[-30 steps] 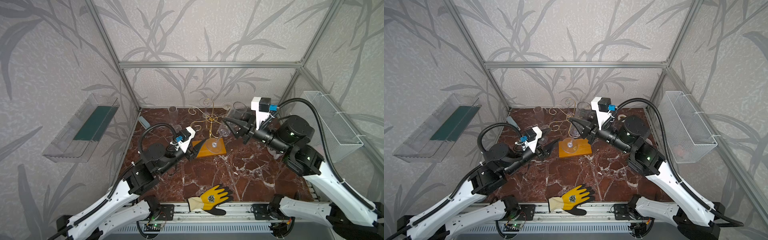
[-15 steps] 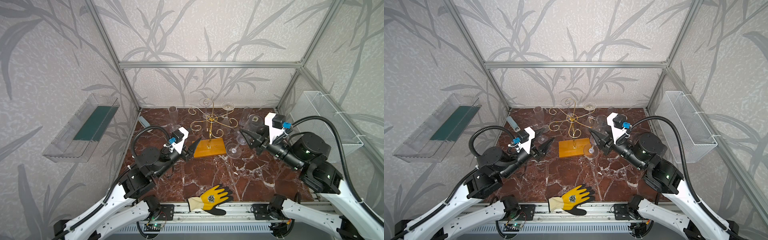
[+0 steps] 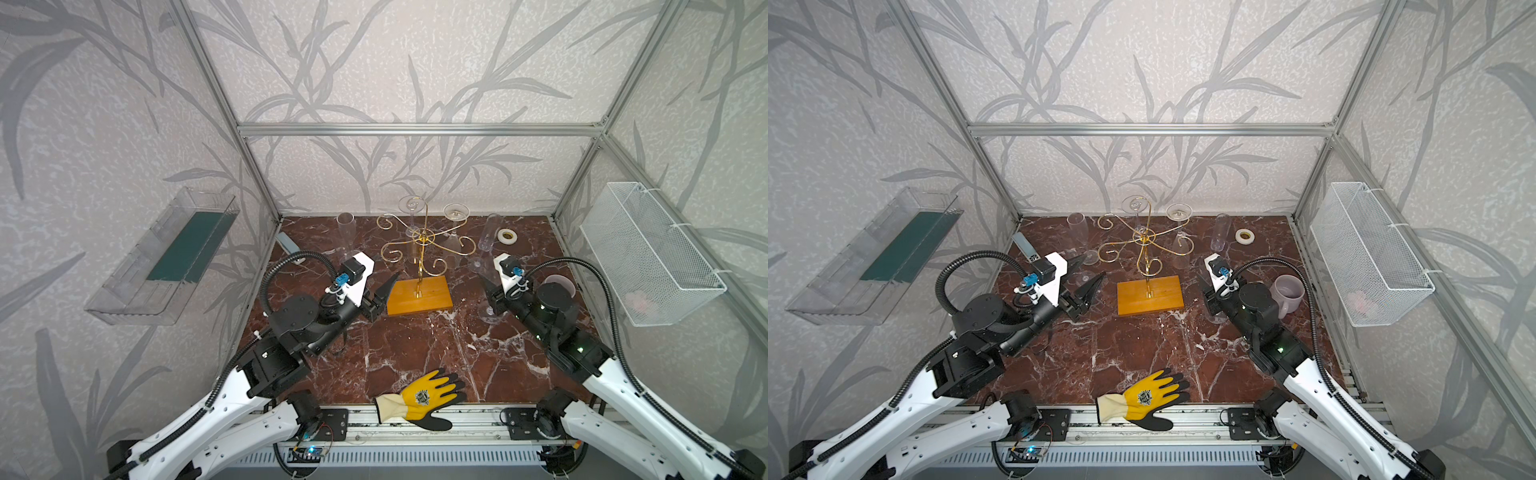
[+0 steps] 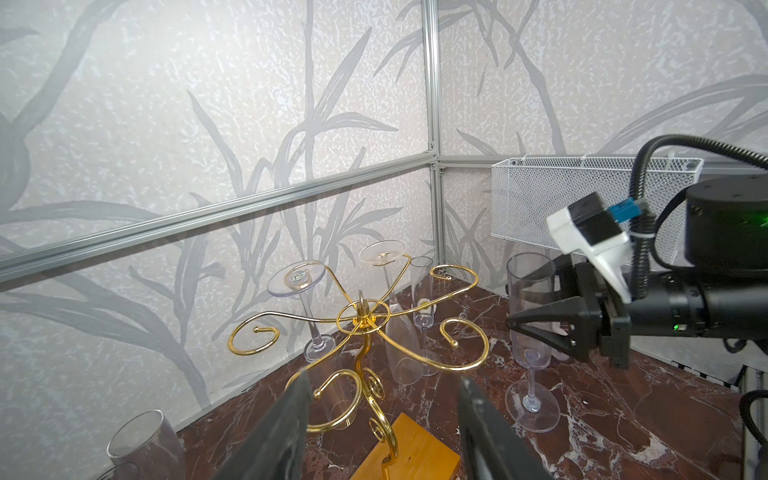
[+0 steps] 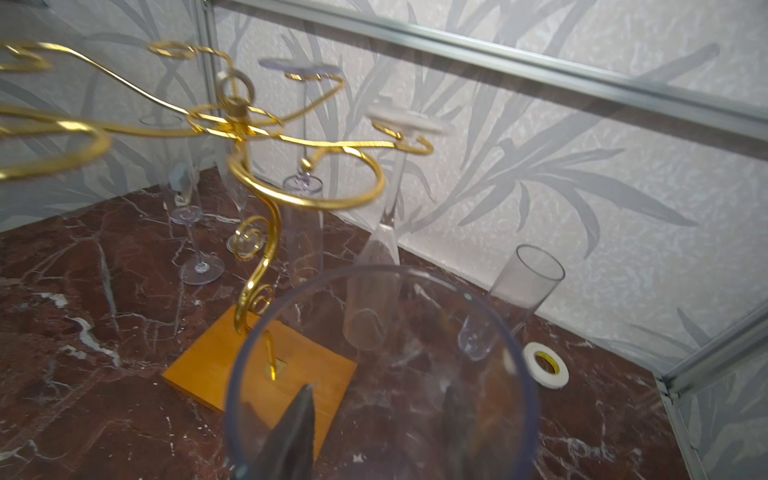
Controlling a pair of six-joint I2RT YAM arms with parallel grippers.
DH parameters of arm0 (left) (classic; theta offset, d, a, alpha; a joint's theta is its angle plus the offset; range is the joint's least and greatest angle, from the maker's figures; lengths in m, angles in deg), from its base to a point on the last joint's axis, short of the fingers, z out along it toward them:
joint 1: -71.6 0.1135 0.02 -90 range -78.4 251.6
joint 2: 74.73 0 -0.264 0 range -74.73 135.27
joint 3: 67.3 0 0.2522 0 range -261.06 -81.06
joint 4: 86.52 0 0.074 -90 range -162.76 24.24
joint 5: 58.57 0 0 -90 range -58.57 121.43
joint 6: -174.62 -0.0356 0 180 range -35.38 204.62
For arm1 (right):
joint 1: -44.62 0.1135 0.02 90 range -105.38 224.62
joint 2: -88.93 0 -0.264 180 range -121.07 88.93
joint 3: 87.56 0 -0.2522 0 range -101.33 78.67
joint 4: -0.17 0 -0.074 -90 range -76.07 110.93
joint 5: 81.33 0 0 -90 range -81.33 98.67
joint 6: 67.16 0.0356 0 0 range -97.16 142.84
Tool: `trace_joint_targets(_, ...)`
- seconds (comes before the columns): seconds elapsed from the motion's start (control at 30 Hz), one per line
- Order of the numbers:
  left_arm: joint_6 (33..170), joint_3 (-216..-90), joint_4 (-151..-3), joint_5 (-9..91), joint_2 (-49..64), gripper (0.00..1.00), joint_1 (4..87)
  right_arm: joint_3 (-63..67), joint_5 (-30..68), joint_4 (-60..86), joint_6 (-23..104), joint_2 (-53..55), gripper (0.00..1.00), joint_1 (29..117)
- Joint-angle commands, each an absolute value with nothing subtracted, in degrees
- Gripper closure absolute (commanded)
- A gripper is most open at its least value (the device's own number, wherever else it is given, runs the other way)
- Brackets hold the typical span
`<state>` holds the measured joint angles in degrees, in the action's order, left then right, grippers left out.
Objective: Take the wine glass off the wine glass rack
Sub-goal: 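Lower the held flute upright onto the table near the tape roll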
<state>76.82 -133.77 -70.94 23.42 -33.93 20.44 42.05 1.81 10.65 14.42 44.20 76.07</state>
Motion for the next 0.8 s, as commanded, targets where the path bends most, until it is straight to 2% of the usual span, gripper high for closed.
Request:
trace_joint_targets(0.0, 77.3, -133.5, -71.6, 21.6, -34.8, 0.42, 20.3, 43.4, 6.8, -5.8, 15.4, 41.3, 0.62, 72.3)
trace_joint_targets(0.27, 77.0, -135.0, -70.8, 21.0, -33.6, 0.42, 20.3, 44.6, 10.8, -17.6, 15.3, 29.6, 0.62, 67.0)
trace_joint_targets(0.77, 75.2, -136.1, -72.5, 20.2, -30.4, 0.42, 20.4, 45.2, 15.8, -32.2, 19.6, 15.6, 0.62, 60.2)
